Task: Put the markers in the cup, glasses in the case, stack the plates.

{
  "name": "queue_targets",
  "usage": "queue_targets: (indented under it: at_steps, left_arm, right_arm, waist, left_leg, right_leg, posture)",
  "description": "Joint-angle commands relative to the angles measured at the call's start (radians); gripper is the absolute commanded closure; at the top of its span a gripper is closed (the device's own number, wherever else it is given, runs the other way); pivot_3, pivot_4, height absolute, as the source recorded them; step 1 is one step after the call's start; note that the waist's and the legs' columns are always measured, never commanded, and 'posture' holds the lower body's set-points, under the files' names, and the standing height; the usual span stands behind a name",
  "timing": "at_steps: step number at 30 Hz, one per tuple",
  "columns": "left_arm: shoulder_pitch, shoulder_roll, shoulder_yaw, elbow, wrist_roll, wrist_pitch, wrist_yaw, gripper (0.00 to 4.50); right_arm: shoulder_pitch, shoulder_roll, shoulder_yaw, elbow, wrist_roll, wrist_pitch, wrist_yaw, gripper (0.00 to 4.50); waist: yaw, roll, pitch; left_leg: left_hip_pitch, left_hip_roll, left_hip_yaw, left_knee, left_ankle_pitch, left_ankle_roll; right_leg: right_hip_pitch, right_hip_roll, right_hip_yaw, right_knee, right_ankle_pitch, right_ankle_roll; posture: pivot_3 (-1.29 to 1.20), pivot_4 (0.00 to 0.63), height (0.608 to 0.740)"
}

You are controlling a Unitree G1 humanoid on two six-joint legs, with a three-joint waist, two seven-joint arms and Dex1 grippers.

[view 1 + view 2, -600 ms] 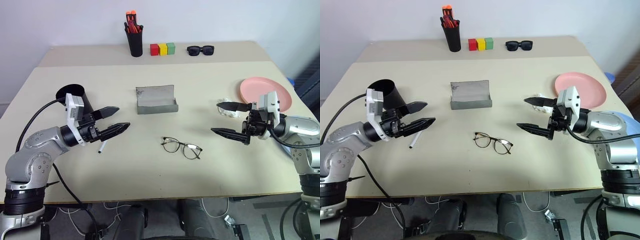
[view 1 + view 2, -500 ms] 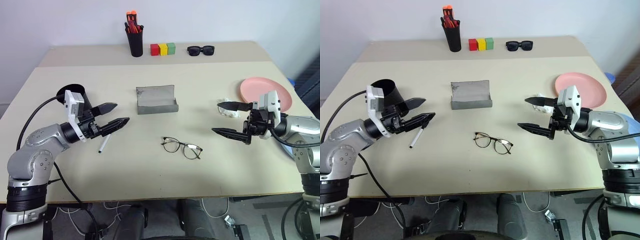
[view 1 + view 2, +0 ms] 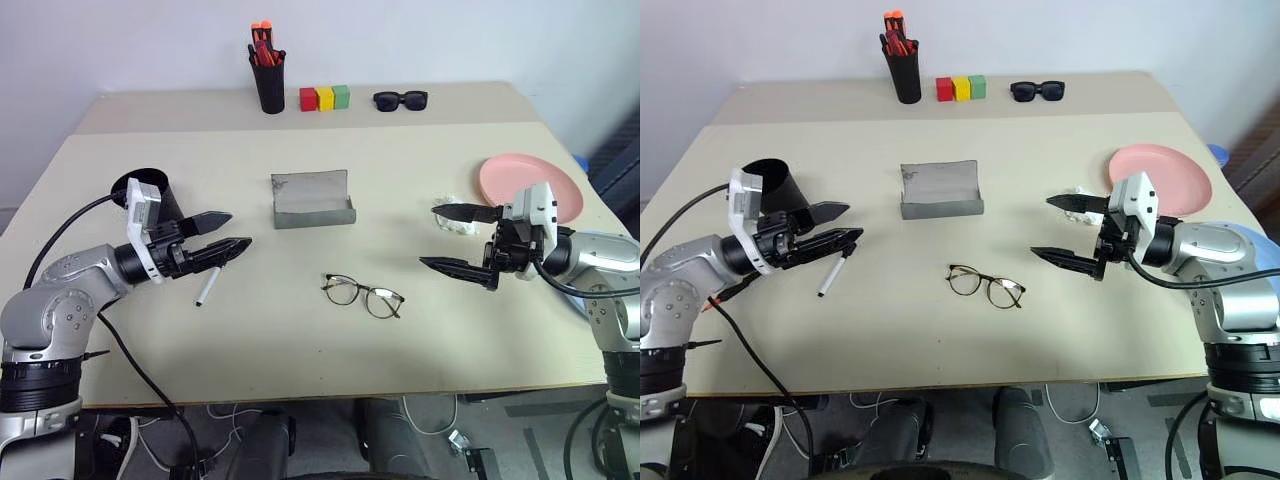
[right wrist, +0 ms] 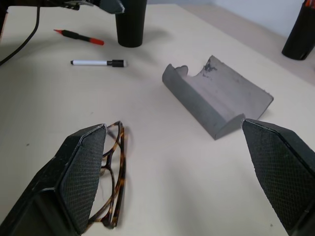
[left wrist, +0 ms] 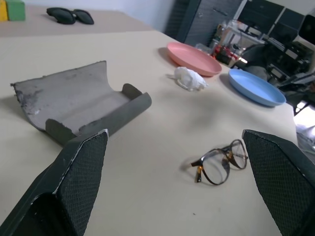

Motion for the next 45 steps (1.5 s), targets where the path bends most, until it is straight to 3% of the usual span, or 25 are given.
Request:
queue_targets:
  at_steps: [1,5,12,18,23,28,33,36,45]
  left_arm:
    - [-0.035,0.004,0.003,-0.011,-0.027,0.046,0.024,0.00]
    - [-0.033,0.031,0.021,-0.018,-0.012,0.058,0.037,0.00]
    - [0.074,0.177,0.085,-0.026,0.034,0.045,0.003,0.00]
    - [0.273,0.403,0.132,0.040,0.139,0.061,-0.098,0.00]
    - [0.302,0.504,0.179,0.181,0.233,-0.044,-0.169,0.00]
    - [0.291,0.590,0.138,0.340,0.367,-0.208,-0.221,0.00]
    - [0.269,0.595,0.045,0.422,0.468,-0.294,-0.235,0.00]
    - [0.191,0.557,-0.023,0.432,0.471,-0.216,-0.224,0.00]
    - [0.016,0.494,-0.199,0.545,0.593,-0.277,-0.253,0.00]
  right_arm:
    - [-0.059,0.045,0.014,-0.016,-0.003,-0.029,-0.035,0.02]
    - [-0.054,0.092,0.053,-0.074,-0.024,-0.025,-0.082,0.02]
    - [-0.020,0.105,0.069,-0.162,-0.010,-0.005,-0.123,0.02]
    - [-0.017,0.137,0.093,-0.189,-0.011,-0.007,-0.151,0.02]
    - [-0.015,0.148,0.105,-0.214,-0.004,0.005,-0.168,0.02]
    - [-0.009,0.147,0.110,-0.253,0.006,0.029,-0.183,0.02]
    - [-0.001,0.142,0.105,-0.276,0.010,0.045,-0.196,0.02]
    - [-0.001,0.138,0.103,-0.288,0.010,0.055,-0.207,0.02]
    - [0.010,0.116,0.083,-0.317,0.013,0.083,-0.225,0.02]
  waist:
    - [-0.001,0.000,0.000]
    - [-0.002,0.000,0.000]
    - [-0.005,0.000,0.000]
    - [-0.007,0.001,0.001]
    - [0.001,0.001,0.001]
    - [-0.004,0.001,0.001]
    - [-0.004,0.001,0.001]
    - [0.000,0.000,0.001]
    - [-0.006,0.000,0.000]
  left_leg:
    - [0.000,0.000,0.000,0.000,0.000,0.000]
    - [0.000,0.000,0.000,0.000,0.000,0.000]
    - [-0.001,0.000,0.000,-0.001,0.000,0.000]
    - [-0.001,0.001,0.001,-0.002,0.000,0.000]
    - [-0.001,0.001,0.001,-0.002,0.000,0.000]
    - [-0.001,0.001,0.001,-0.002,0.000,0.000]
    - [-0.001,0.001,0.001,-0.002,0.000,0.000]
    - [-0.001,0.001,0.001,-0.002,0.000,0.000]
    - [-0.001,0.001,0.001,-0.002,0.000,0.000]
  right_leg:
    - [0.000,0.000,0.000,0.000,0.000,0.000]
    - [-0.001,0.000,0.000,0.000,0.000,0.000]
    - [-0.002,0.000,0.000,0.000,0.000,0.000]
    - [-0.003,0.001,0.000,0.000,0.000,0.000]
    - [-0.002,0.000,0.000,0.000,0.000,0.000]
    - [-0.002,0.001,0.000,0.000,0.000,0.000]
    - [-0.002,0.001,0.000,0.000,0.000,0.000]
    - [-0.002,0.000,0.000,0.000,0.000,0.000]
    - [-0.002,0.001,0.000,0.001,0.000,0.000]
  posture:
    - [0.00,0.150,0.740]
    - [0.00,0.150,0.740]
    - [0.00,0.150,0.740]
    - [0.00,0.150,0.740]
    - [0.00,0.150,0.740]
    - [0.00,0.150,0.740]
    - [0.00,0.150,0.740]
    - [0.00,0.150,0.740]
    - [0.00,0.150,0.740]
